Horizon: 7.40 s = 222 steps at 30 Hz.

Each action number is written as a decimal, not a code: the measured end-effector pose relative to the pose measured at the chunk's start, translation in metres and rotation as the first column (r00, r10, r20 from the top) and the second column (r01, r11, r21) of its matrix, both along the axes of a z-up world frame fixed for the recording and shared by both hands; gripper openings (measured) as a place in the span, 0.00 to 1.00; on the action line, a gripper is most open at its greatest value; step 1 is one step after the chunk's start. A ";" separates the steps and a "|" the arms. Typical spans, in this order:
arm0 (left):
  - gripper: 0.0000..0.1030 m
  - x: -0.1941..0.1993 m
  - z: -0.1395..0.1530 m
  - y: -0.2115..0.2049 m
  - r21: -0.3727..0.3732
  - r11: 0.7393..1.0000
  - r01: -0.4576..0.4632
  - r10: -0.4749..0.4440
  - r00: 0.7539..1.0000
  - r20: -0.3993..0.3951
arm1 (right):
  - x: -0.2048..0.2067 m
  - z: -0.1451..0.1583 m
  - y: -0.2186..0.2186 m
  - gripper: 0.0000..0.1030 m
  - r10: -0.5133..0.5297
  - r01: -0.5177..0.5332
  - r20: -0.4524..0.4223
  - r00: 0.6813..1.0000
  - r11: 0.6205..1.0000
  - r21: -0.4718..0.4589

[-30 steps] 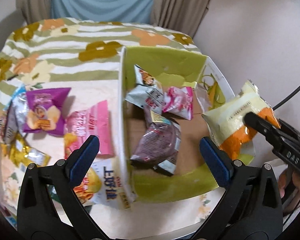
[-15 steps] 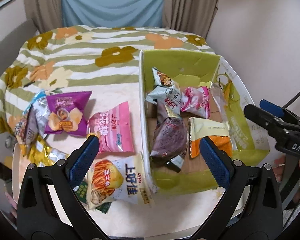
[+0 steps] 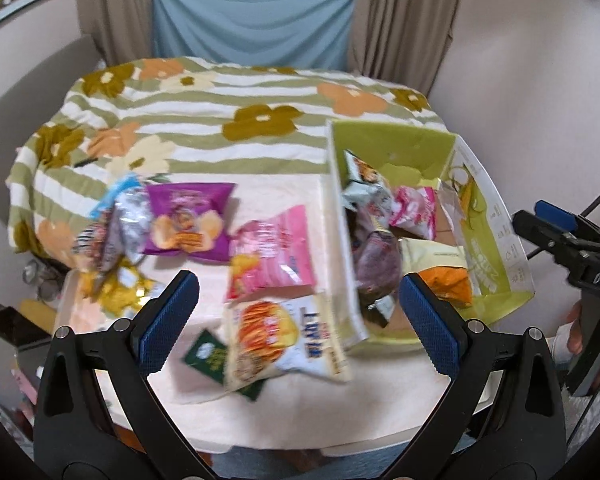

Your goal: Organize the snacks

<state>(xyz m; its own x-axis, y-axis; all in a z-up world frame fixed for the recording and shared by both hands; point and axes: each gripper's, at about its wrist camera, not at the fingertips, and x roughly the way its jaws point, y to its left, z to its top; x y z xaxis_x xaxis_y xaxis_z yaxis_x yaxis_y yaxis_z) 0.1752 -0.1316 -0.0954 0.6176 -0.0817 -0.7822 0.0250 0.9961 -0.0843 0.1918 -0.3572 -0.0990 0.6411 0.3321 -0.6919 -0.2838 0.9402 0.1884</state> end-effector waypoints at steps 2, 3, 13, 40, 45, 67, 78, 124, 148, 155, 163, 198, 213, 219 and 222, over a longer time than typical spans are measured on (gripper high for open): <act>0.97 -0.010 0.006 0.021 0.007 1.000 -0.018 0.018 1.000 0.010 | -0.006 0.006 0.005 0.98 -0.002 0.002 0.007 1.000 1.000 0.026; 0.97 -0.014 0.008 0.032 0.013 1.000 -0.025 0.025 1.000 0.015 | -0.011 0.010 0.008 0.98 -0.010 0.009 0.012 1.000 0.999 0.037; 0.97 -0.032 0.002 0.136 -0.004 1.000 -0.030 0.030 0.999 -0.030 | -0.043 0.018 0.061 0.98 -0.113 0.113 -0.016 0.994 0.990 0.084; 0.97 0.001 -0.108 0.246 -0.151 0.978 0.141 -0.163 0.976 -0.143 | -0.081 -0.101 0.192 0.98 -0.331 0.367 -0.276 0.903 0.926 0.092; 0.97 0.025 -0.144 0.232 -0.136 0.981 0.136 -0.157 0.975 -0.155 | -0.075 -0.128 0.188 0.98 -0.354 0.401 -0.315 0.881 0.910 0.100; 0.97 0.046 -0.193 0.236 -0.246 0.962 -0.120 0.039 0.950 -0.309 | -0.051 -0.167 0.175 0.98 -0.299 0.371 -0.346 0.890 0.914 0.163; 0.97 0.067 -0.205 0.218 -0.317 0.929 -0.189 0.081 0.942 -0.325 | -0.045 -0.178 0.174 0.98 -0.259 0.347 -0.368 0.893 0.917 0.197; 0.43 0.047 -0.196 0.231 -0.256 0.960 -0.110 0.025 0.949 -0.314 | -0.050 -0.177 0.163 0.49 -0.324 0.445 -0.352 0.878 0.823 0.354; 0.43 -0.010 -0.123 0.262 -0.392 0.919 -0.044 -0.050 0.973 -0.226 | -0.084 -0.112 0.205 0.48 -0.317 0.391 -0.245 0.916 0.840 0.377; 0.43 -0.008 -0.067 0.238 -0.393 0.917 0.062 -0.112 0.988 -0.106 | -0.098 -0.062 0.197 0.48 -0.336 0.365 -0.142 0.931 0.862 0.352; 0.43 0.011 -0.013 0.168 -0.393 0.905 0.164 -0.175 0.985 0.008 | -0.096 -0.019 0.137 0.48 -0.367 0.373 -0.081 0.927 0.877 0.303; 0.99 0.127 -0.046 -0.107 -0.305 0.942 0.141 -0.162 0.986 -0.047 | -0.011 -0.016 -0.084 0.48 -0.278 0.296 -0.123 0.953 0.939 0.174; 0.99 0.068 -0.024 -0.066 -0.161 0.985 0.069 -0.074 0.997 -0.025 | 0.004 -0.025 -0.040 0.48 -0.083 0.119 -0.163 0.983 0.966 0.228; 0.99 0.048 -0.027 -0.063 -0.127 0.989 0.076 -0.080 0.996 -0.025 | 0.006 -0.043 -0.025 0.95 -0.064 0.093 -0.144 0.987 0.975 0.201; 0.99 0.036 -0.030 -0.058 -0.098 0.993 0.066 -0.069 0.997 -0.029 | -0.008 -0.044 -0.029 0.99 -0.077 0.098 -0.113 0.991 0.977 0.192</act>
